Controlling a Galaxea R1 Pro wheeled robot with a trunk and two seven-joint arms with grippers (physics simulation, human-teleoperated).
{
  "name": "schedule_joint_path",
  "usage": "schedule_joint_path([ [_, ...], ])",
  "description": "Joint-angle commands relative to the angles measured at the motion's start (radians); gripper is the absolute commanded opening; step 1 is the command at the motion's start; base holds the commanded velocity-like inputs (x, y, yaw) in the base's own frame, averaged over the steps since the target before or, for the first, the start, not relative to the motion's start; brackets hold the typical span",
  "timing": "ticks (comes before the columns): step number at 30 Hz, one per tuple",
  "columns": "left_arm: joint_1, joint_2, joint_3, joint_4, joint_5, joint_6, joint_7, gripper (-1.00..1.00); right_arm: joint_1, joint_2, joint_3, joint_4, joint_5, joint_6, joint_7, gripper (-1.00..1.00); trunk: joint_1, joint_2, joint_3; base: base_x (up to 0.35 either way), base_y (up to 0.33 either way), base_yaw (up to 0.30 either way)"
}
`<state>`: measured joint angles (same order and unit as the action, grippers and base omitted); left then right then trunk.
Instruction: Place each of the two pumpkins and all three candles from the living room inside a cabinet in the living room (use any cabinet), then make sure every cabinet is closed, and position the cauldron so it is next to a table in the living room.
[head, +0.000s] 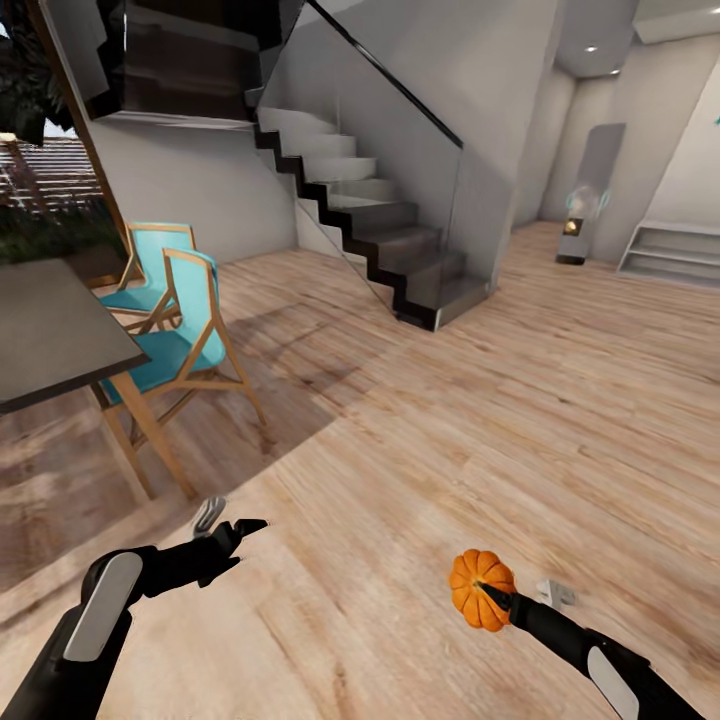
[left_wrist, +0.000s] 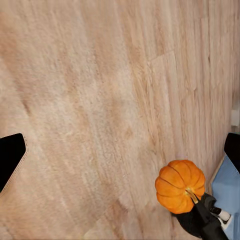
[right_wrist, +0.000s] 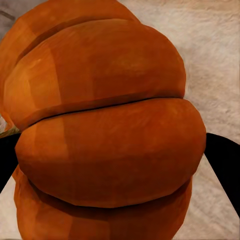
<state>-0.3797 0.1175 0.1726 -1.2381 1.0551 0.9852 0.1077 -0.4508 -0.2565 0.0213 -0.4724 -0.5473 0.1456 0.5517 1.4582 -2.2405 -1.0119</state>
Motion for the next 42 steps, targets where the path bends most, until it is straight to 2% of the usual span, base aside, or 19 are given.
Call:
schedule_joint_path([
  [1,-0.001,0.0,0.001,0.0,0.011,0.004,0.01,1.0,0.0,-0.001,0.002,-0.002,-0.013,0.008,0.001,-1.0,0.0,0.0,-0.001,0.021,0.0,0.289],
  [42,-0.001,-0.002,-0.004,0.001,0.011,0.004,0.01,1.0,0.0,0.019,0.002,0.0,-0.011,-0.008,-0.01,-1.0,0.0,0.0,-0.001,0.001,0.013,0.292],
])
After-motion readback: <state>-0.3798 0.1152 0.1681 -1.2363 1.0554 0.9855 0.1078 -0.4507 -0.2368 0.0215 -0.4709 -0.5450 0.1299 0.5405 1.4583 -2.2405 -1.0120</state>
